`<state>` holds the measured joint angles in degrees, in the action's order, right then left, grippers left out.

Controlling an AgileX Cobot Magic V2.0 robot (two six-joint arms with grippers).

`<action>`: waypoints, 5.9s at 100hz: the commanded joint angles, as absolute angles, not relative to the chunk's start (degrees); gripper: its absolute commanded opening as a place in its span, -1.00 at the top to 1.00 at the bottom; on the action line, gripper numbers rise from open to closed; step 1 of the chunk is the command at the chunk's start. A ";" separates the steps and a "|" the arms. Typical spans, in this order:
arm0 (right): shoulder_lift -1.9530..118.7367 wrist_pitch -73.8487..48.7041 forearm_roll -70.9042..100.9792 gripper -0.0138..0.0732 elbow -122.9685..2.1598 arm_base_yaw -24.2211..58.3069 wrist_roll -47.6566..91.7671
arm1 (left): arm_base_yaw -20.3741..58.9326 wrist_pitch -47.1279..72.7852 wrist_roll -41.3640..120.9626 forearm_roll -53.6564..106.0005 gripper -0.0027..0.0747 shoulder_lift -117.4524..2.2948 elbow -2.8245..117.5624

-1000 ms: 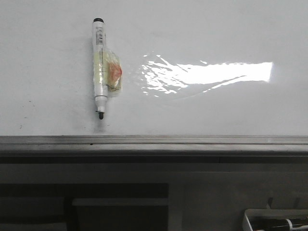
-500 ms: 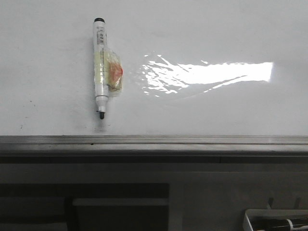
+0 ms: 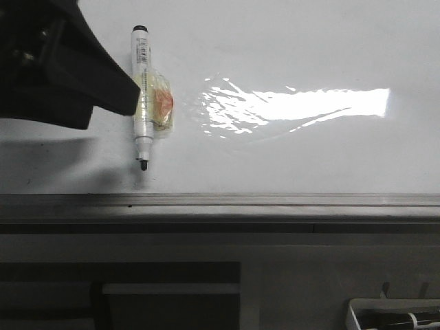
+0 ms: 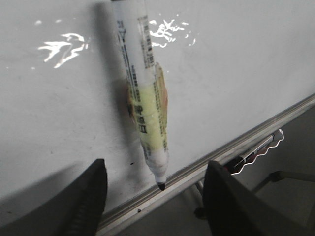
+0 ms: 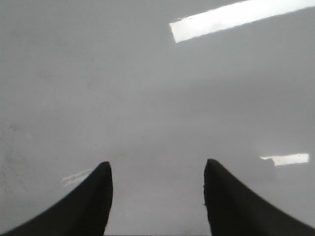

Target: Write number 5 on whiteboard

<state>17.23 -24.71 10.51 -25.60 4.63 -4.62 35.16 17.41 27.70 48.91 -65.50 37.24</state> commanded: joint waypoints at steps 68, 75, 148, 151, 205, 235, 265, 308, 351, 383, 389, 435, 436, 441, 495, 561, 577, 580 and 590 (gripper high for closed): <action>18.19 -20.35 11.39 -0.16 -29.16 13.35 -3.28 | 35.76 11.44 27.79 55.92 0.98 -72.39 39.37; 18.19 -20.71 11.68 -0.16 -30.53 15.91 -0.58 | 35.76 12.31 27.92 55.92 0.98 -71.37 39.47; 46.93 -24.10 14.54 -0.16 -42.77 49.78 22.29 | 47.51 27.13 74.33 37.96 0.98 -62.99 44.64; 47.92 -23.67 14.38 -0.16 -43.32 49.84 22.29 | 47.62 27.02 74.33 37.96 0.98 -62.99 44.64; 58.66 -20.82 14.61 -0.16 -48.97 50.74 22.29 | 47.62 26.93 74.33 37.96 0.98 -62.99 44.64; 58.75 -22.90 17.13 -0.16 -49.94 50.84 22.29 | 47.62 26.29 74.33 37.96 0.98 -62.99 44.64; 59.06 -19.80 16.91 -0.16 -49.94 55.79 22.41 | 47.62 26.04 74.33 37.96 0.98 -62.99 44.64; 64.46 -19.14 15.88 0.03 -49.94 55.79 22.41 | 47.62 26.39 74.22 38.18 0.98 -62.99 44.64; 64.90 -19.24 12.30 0.83 -49.94 55.79 22.41 | 47.62 26.19 73.84 38.43 0.98 -62.80 44.64; 63.14 -19.55 6.54 0.83 -49.94 55.79 22.41 | 47.51 21.51 65.60 40.64 -0.29 -57.87 44.64; 62.37 -19.55 4.56 0.83 -49.94 55.57 22.41 | 47.51 19.63 63.55 40.64 -0.42 -55.72 44.64; 61.20 -7.37 3.97 0.82 -49.48 45.02 21.90 | 33.93 14.16 48.90 40.64 0.43 -27.57 33.01; 61.20 -7.21 3.97 0.82 -49.48 44.66 21.90 | 33.67 14.16 48.90 40.64 0.44 -27.08 32.70; 61.20 -7.22 3.97 0.82 -49.48 43.50 21.90 | 31.89 14.08 48.34 40.93 0.54 -23.78 30.54; 65.67 -2.97 3.69 0.82 -49.48 39.72 21.90 | 26.53 14.48 48.06 50.26 0.98 -12.23 21.20; 69.22 -4.83 3.92 0.82 -48.55 37.84 21.90 | 26.53 14.73 48.06 50.54 0.98 -12.23 21.20; 69.22 -5.92 6.15 0.82 -46.59 37.84 21.90 | 26.53 14.73 48.06 50.54 0.98 -12.23 21.20; 69.22 -5.92 6.57 0.82 -46.10 37.84 21.90 | 26.53 14.73 48.06 50.54 0.98 -12.23 21.20; 69.22 -5.92 6.93 0.82 -45.24 37.84 21.90 | 26.53 14.73 48.06 50.54 0.98 -12.23 21.20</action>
